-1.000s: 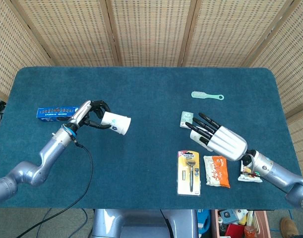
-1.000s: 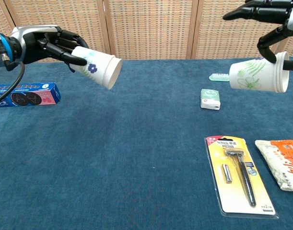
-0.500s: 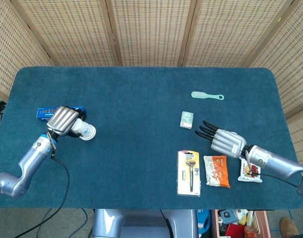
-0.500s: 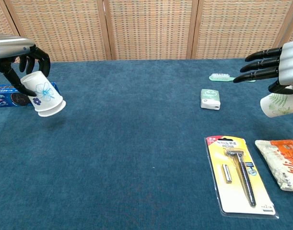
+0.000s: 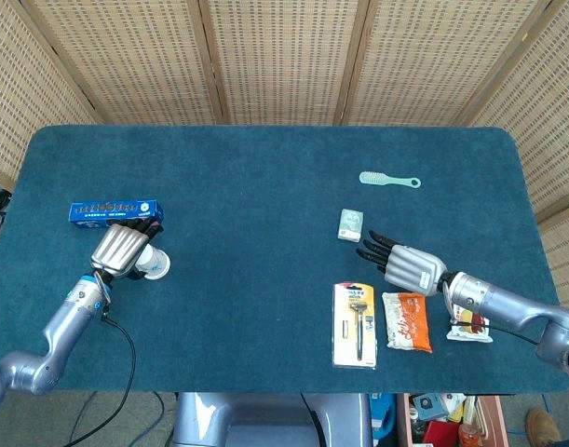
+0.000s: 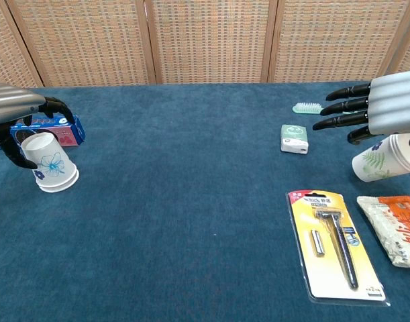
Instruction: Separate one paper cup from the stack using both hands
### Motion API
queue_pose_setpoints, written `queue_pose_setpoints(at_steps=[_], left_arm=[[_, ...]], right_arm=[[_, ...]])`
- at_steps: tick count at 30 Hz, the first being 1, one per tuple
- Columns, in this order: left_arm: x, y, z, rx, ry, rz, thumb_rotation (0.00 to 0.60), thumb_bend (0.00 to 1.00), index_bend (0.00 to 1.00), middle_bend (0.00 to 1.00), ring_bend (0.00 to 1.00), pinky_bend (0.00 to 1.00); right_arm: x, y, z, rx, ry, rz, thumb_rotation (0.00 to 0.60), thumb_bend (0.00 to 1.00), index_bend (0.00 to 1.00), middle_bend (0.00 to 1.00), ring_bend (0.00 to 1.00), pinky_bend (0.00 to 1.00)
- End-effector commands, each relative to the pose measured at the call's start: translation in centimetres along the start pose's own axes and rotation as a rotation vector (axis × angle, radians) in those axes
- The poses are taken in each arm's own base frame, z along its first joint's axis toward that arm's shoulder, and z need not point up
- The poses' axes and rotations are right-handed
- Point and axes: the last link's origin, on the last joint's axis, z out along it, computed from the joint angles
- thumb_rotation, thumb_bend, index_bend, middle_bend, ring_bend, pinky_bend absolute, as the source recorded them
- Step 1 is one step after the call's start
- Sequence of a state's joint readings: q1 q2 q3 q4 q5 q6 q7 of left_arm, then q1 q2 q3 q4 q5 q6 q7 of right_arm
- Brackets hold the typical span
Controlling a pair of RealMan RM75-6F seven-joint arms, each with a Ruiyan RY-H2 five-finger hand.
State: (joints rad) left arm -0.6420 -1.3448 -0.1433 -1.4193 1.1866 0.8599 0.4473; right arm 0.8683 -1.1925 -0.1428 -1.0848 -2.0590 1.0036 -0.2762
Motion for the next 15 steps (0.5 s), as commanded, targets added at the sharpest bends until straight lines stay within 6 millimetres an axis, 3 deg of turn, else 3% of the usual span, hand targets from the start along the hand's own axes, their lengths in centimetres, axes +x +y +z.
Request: queue_pose_setpoints(at_steps=[1, 9, 12, 15], left_arm=[[0.3, 0.4, -0.3, 0.007, -0.016, -0.027, 0.6, 0.12, 0.0, 0.0, 0.0, 0.18], [2.6, -0.5, -1.8, 0.048, 0.045, -0.174, 0.6, 0.12, 0.0, 0.0, 0.0, 0.1], [3.3, -1.2, -2.9, 0.067, 0.068, -0.221, 0.6, 0.12, 0.0, 0.0, 0.0, 0.03], [3.8, -2.2, -4.8, 0.101, 0.097, -0.276, 0.6, 0.12, 0.0, 0.0, 0.0, 0.0]], right_arm=[[0.4, 0.2, 0.3, -0.04, 0.029, 0.007, 0.6, 0.0, 0.03, 0.0, 0.0, 0.07], [2.6, 1.6, -0.6, -0.21, 0.158, 0.098, 0.6, 0.0, 0.0, 0.0, 0.0, 0.04], [3.3, 2.1, -1.8, -0.303, 0.204, 0.2, 0.6, 0.0, 0.0, 0.0, 0.0, 0.02], [3.8, 1.8, -4.2, -0.437, 0.258, 0.368, 0.6, 0.0, 0.0, 0.0, 0.0, 0.0]])
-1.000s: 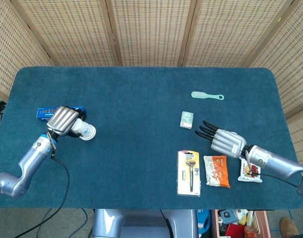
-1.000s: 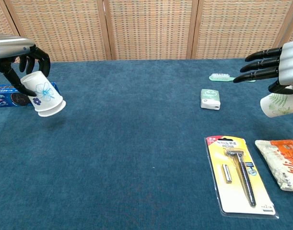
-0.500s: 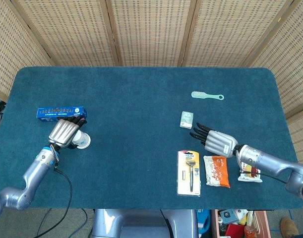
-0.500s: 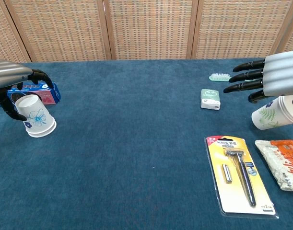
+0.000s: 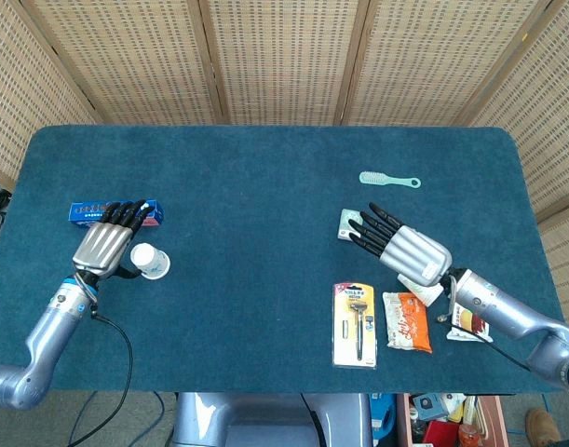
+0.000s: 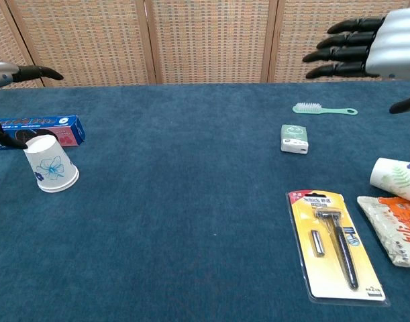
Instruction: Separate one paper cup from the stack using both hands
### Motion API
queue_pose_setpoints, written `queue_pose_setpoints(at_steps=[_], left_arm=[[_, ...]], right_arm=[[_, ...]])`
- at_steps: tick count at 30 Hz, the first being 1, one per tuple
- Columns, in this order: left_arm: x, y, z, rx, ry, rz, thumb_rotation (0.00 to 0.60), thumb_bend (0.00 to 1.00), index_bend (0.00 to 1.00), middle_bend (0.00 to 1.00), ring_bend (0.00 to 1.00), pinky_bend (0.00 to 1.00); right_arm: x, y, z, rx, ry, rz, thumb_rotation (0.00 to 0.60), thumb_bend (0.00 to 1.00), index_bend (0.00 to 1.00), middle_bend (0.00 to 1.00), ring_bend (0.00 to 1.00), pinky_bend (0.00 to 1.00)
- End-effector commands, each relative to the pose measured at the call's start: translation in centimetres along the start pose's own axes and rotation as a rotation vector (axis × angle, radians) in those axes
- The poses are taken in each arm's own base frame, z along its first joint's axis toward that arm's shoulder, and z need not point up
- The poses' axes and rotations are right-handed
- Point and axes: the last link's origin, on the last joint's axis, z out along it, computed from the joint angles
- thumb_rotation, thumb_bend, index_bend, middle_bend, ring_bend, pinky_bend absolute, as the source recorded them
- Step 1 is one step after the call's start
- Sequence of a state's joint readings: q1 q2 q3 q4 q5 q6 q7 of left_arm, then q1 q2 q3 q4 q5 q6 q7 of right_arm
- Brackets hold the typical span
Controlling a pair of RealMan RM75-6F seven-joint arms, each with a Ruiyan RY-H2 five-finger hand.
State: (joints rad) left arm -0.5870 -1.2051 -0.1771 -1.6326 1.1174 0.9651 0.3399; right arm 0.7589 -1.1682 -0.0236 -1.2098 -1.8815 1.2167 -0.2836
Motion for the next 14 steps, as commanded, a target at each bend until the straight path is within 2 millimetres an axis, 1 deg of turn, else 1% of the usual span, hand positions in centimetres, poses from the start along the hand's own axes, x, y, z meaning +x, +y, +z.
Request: queue_pose_setpoints(at_steps=[1, 2, 5, 8, 10, 14], left_arm=[[0.9, -1.7, -2.9, 0.068, 0.05, -0.092, 0.6, 0.12, 0.0, 0.0, 0.0, 0.0], [1.1, -2.3, -4.2, 0.092, 0.07, -0.122, 0.6, 0.12, 0.0, 0.0, 0.0, 0.0], [1.1, -2.7, -5.3, 0.104, 0.084, -0.138, 0.6, 0.12, 0.0, 0.0, 0.0, 0.0], [1.1, -3.5, -7.2, 0.133, 0.112, -0.161, 0.6, 0.12, 0.0, 0.0, 0.0, 0.0], [0.8, -4.1, -9.1, 0.161, 0.139, -0.189, 0.6, 0.12, 0.0, 0.0, 0.0, 0.0], [0.2, -4.8, -11.7, 0.192, 0.176, -0.211, 0.6, 0.12, 0.0, 0.0, 0.0, 0.0]], right_arm=[[1.4, 0.5, -4.3, -0.246, 0.065, 0.26, 0.6, 0.0, 0.0, 0.0, 0.0, 0.0], [1.7, 0.0, -6.2, -0.318, 0.081, 0.335, 0.6, 0.0, 0.0, 0.0, 0.0, 0.0], [1.9, -0.5, -7.5, -0.372, 0.089, 0.383, 0.6, 0.0, 0.0, 0.0, 0.0, 0.0], [2.0, -1.5, -10.0, -0.469, 0.091, 0.471, 0.6, 0.0, 0.0, 0.0, 0.0, 0.0], [1.9, -2.6, -12.2, -0.55, 0.079, 0.528, 0.6, 0.0, 0.0, 0.0, 0.0, 0.0], [1.5, -4.7, -15.3, -0.645, 0.037, 0.576, 0.6, 0.0, 0.0, 0.0, 0.0, 0.0]])
